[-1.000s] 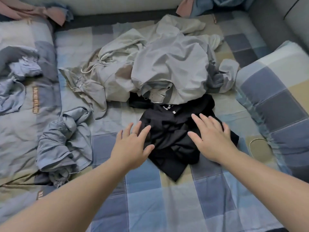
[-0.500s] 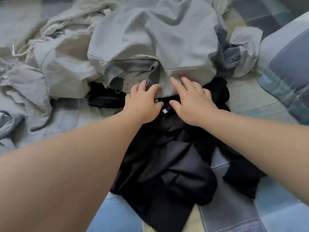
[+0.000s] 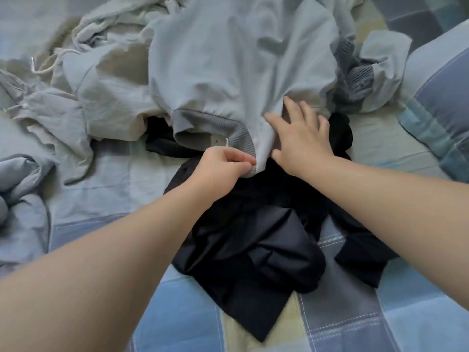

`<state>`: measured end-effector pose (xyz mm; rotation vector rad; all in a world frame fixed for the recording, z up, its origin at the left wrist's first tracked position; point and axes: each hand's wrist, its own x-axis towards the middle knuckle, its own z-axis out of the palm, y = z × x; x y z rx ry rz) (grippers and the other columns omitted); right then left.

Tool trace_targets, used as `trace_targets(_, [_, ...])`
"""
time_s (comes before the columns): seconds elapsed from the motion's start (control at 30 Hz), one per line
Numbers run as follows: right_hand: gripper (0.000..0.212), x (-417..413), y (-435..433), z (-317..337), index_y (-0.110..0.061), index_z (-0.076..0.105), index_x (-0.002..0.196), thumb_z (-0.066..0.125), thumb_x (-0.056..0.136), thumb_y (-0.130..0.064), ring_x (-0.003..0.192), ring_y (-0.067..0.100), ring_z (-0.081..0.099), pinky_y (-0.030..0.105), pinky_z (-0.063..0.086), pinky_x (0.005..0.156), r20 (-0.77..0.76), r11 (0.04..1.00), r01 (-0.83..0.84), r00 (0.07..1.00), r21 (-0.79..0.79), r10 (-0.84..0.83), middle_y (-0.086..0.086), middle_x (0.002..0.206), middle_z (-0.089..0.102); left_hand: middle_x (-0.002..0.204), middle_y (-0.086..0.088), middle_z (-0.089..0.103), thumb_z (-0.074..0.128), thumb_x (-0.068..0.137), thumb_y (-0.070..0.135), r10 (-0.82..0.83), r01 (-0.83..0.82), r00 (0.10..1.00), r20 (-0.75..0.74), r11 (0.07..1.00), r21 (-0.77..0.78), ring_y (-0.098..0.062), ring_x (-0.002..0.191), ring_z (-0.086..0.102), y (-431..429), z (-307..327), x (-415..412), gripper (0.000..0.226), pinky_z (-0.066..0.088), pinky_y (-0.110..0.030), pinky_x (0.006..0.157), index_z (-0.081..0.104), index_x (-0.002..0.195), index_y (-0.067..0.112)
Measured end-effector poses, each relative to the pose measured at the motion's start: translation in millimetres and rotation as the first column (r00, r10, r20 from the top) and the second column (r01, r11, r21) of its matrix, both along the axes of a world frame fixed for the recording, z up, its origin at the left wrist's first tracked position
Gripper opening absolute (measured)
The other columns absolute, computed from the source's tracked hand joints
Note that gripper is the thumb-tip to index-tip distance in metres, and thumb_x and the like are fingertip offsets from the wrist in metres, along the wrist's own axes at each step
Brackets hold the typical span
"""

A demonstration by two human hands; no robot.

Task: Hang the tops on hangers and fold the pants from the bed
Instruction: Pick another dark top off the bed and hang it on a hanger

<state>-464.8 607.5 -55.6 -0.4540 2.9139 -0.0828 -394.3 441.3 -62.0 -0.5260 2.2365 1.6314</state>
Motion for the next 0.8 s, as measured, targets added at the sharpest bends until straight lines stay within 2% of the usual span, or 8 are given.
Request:
trace_targets(0.13, [0.051, 24.6, 9.7, 21.6, -0.036, 0.051, 0.135, 0.065, 0.089, -0.022, 0.153, 0.031, 0.001, 0.055, 0.008, 0.119, 0.071, 0.996, -0.030, 0.997, 0.080, 0.025, 0.003, 0.167, 0.003, 0.097, -0.027, 0.071, 0.065, 0.078, 0.006, 0.021, -0.067, 0.983, 0.180, 0.965, 0.254, -0.032, 0.096, 0.069, -22.1, 38.9, 35.2, 0.012, 0.054, -0.049, 0.099, 0.076, 0.082, 0.007])
trace_targets(0.2, [0.039, 39.0, 14.3, 36.1, -0.030, 0.059, 0.124, 0.062, 0.088, -0.015, 0.151, 0.030, 0.011, 0.054, 0.008, 0.119, 0.081, 0.995, -0.046, 0.996, 0.090, 0.039, 0.005, 0.162, 0.023, 0.095, -0.026, 0.071, 0.062, 0.071, 0.011, -0.010, -0.057, 0.973, 0.230, 0.957, 0.284, -0.033, 0.094, 0.068, -34.7, 55.1, 57.9, 0.017, 0.056, -0.047, 0.097, 0.078, 0.078, 0.009])
trace_targets(0.27, [0.023, 55.8, 12.9, 55.7, -0.025, 0.060, 0.105, 0.056, 0.088, -0.010, 0.132, 0.030, 0.042, 0.050, 0.009, 0.119, 0.088, 0.994, -0.080, 0.993, 0.070, 0.074, 0.007, 0.124, 0.060, 0.088, -0.014, 0.073, 0.063, 0.077, 0.013, 0.053, -0.083, 0.977, 0.207, 0.987, 0.136, -0.031, 0.084, 0.068, -43.3, 69.6, 80.0, 0.014, 0.060, -0.034, 0.082, 0.077, 0.076, 0.016])
trace_targets(0.37, [0.011, 83.2, 3.7, 101.5, -0.022, 0.048, 0.087, 0.050, 0.090, -0.011, 0.090, 0.031, 0.058, 0.041, 0.027, 0.107, 0.105, 0.988, -0.149, 0.984, 0.044, 0.144, 0.000, 0.073, 0.051, 0.100, 0.012, 0.069, 0.058, 0.092, 0.008, 0.210, -0.201, 0.974, 0.086, 0.975, -0.098, -0.011, 0.091, 0.063, -47.9, 97.8, 117.9, 0.024, 0.050, -0.021, 0.076, 0.072, 0.101, 0.026])
trace_targets(0.47, [0.007, 108.9, -6.8, 164.4, -0.020, 0.047, 0.085, 0.051, 0.088, -0.014, 0.080, 0.033, 0.050, 0.038, 0.034, 0.067, 0.183, 0.990, -0.138, 0.974, -0.002, 0.136, 0.001, 0.074, 0.045, 0.127, 0.019, 0.049, 0.062, 0.092, 0.014, 0.150, -0.142, 0.988, 0.041, 0.979, -0.147, -0.003, 0.117, 0.046, -37.1, 139.8, 171.2, 0.035, 0.033, -0.013, 0.094, 0.063, 0.125, 0.028])
trace_targets(0.53, [0.010, 126.6, -18.1, 209.5, -0.020, 0.045, 0.079, 0.050, 0.087, -0.015, 0.077, 0.033, 0.049, 0.035, 0.029, 0.058, 0.233, 0.993, -0.113, 0.965, -0.045, 0.120, 0.001, 0.072, 0.046, 0.139, 0.017, 0.041, 0.067, 0.091, 0.018, 0.118, -0.114, 0.991, 0.057, 0.990, -0.080, -0.001, 0.125, 0.039, -21.6, 175.8, 206.2, 0.039, 0.027, -0.001, 0.092, 0.060, 0.128, 0.029])
trace_targets(0.7, [0.021, 175.7, -55.7, 326.8, -0.016, 0.042, 0.068, 0.044, 0.089, -0.011, 0.078, 0.030, 0.047, 0.035, 0.033, 0.064, 0.336, 0.953, 0.118, 0.942, -0.278, -0.019, 0.003, 0.069, 0.048, 0.147, 0.016, 0.043, 0.075, 0.087, 0.036, 0.055, -0.073, 0.989, 0.135, 0.988, 0.136, -0.004, 0.135, 0.040, 16.8, 269.6, 274.4, 0.062, 0.034, -0.019, 0.100, 0.049, 0.143, 0.032])
trace_targets(0.8, [0.022, 200.3, -76.1, 389.7, -0.012, 0.046, 0.067, 0.045, 0.088, -0.008, 0.075, 0.026, 0.049, 0.035, 0.036, 0.068, 0.430, 0.835, 0.326, 0.895, -0.444, -0.121, 0.007, 0.069, 0.051, 0.158, 0.013, 0.034, 0.080, 0.079, 0.048, 0.052, -0.080, 0.989, 0.137, 0.975, 0.207, -0.005, 0.140, 0.033, 23.4, 315.2, 298.0, 0.091, 0.033, -0.028, 0.109, 0.031, 0.154, 0.032])
